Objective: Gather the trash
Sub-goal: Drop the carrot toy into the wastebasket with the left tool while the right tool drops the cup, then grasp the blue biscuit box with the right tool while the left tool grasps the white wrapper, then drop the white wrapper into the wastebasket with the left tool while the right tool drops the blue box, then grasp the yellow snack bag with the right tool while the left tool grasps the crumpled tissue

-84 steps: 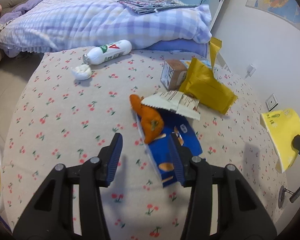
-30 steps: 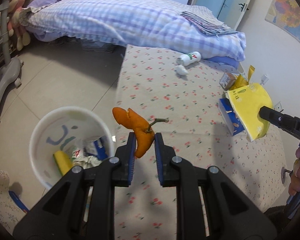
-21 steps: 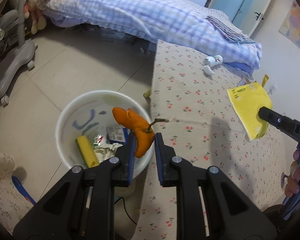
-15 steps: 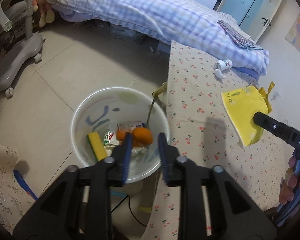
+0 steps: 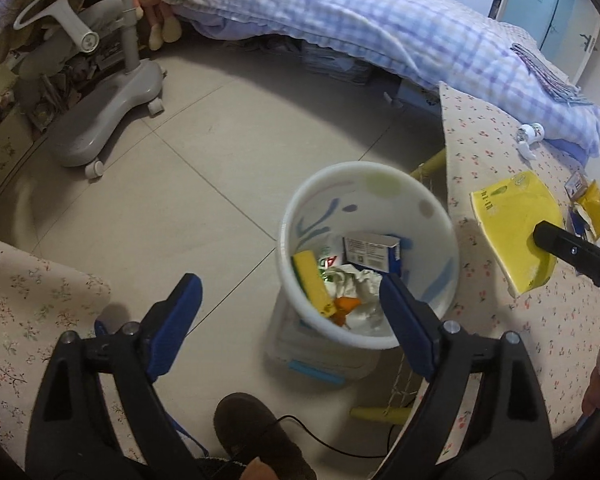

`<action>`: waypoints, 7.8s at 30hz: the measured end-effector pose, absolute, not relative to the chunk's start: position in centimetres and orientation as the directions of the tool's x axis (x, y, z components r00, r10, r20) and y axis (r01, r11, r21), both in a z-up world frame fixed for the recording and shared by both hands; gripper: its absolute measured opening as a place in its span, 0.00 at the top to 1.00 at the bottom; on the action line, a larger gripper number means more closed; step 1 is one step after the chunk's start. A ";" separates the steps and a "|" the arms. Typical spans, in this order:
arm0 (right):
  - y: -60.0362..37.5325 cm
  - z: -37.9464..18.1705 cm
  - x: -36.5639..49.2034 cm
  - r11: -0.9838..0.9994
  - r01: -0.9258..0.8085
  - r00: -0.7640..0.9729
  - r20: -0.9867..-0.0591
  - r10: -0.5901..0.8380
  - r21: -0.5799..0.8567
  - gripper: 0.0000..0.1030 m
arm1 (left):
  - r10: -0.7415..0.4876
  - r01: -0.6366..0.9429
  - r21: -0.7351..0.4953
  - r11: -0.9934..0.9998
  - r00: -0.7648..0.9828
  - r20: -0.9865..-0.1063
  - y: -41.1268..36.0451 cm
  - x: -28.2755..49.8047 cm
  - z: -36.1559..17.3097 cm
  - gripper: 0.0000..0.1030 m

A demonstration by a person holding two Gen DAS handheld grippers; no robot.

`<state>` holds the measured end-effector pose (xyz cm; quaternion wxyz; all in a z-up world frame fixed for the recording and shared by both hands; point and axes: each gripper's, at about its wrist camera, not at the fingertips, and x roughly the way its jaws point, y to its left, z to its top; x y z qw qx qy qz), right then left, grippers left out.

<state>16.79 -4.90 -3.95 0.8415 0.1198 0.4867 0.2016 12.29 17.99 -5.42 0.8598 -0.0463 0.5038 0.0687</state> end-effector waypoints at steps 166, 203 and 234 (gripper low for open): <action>-21.0 -2.5 13.2 0.988 -0.101 0.484 -0.862 0.149 0.115 0.28 | -0.091 0.110 -0.039 0.993 0.510 -0.855 4.9 14.5 -4.4 0.51; 1.1 -5.9 16.5 0.911 -0.368 0.412 -0.846 0.339 0.186 0.27 | 0.108 -0.247 -0.001 0.969 0.429 -0.897 21.1 11.8 -5.9 0.16; -11.7 -0.8 15.0 0.966 -0.219 0.541 -0.807 0.239 0.139 0.14 | 0.012 -0.121 -0.046 0.992 0.442 -0.897 12.6 13.5 -4.4 0.06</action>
